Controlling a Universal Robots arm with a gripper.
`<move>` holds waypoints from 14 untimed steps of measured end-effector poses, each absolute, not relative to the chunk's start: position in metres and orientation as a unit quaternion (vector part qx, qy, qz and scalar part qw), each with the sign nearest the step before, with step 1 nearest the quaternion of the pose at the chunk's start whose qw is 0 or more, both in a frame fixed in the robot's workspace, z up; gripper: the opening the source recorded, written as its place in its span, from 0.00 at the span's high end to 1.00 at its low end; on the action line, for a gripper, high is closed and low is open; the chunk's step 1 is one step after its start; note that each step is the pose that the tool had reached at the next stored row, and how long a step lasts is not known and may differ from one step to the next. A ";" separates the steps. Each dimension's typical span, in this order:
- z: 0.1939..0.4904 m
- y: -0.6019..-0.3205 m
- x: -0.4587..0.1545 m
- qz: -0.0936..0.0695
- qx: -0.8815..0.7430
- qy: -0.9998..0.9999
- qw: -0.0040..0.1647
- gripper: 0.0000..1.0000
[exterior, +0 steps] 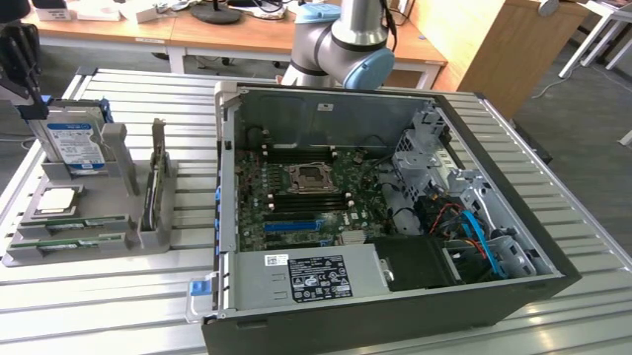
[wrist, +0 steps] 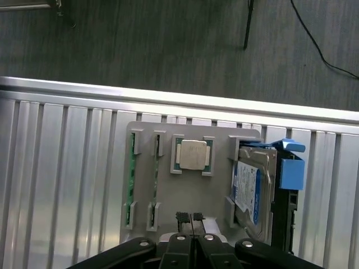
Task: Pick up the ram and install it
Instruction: 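Pick up the ram and move it above insertion slot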
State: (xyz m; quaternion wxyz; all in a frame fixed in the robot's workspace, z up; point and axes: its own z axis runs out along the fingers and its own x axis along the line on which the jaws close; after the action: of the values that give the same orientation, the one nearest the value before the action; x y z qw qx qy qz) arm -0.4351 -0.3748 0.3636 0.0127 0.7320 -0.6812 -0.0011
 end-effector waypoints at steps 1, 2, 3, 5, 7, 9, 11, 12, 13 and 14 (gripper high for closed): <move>0.364 -0.375 -0.435 -0.001 0.731 -0.682 0.013 0.89; 0.364 -0.375 -0.435 -0.001 0.731 -0.682 0.013 0.89; 0.364 -0.375 -0.435 -0.001 0.731 -0.682 0.013 0.89; 0.364 -0.375 -0.435 -0.001 0.731 -0.682 0.013 0.89; 0.363 -0.375 -0.435 -0.002 0.731 -0.682 0.011 0.89; 0.364 -0.376 -0.435 -0.003 0.731 -0.682 0.009 0.89; 0.364 -0.376 -0.435 -0.004 0.731 -0.682 0.008 0.89; 0.363 -0.376 -0.435 -0.004 0.731 -0.682 0.008 0.89; 0.363 -0.377 -0.435 -0.005 0.731 -0.682 0.007 0.89; 0.363 -0.377 -0.435 -0.007 0.731 -0.682 0.005 0.89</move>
State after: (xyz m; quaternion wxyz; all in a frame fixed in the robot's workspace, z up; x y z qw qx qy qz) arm -0.4351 -0.3774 0.3634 0.0053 0.7311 -0.6822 -0.0065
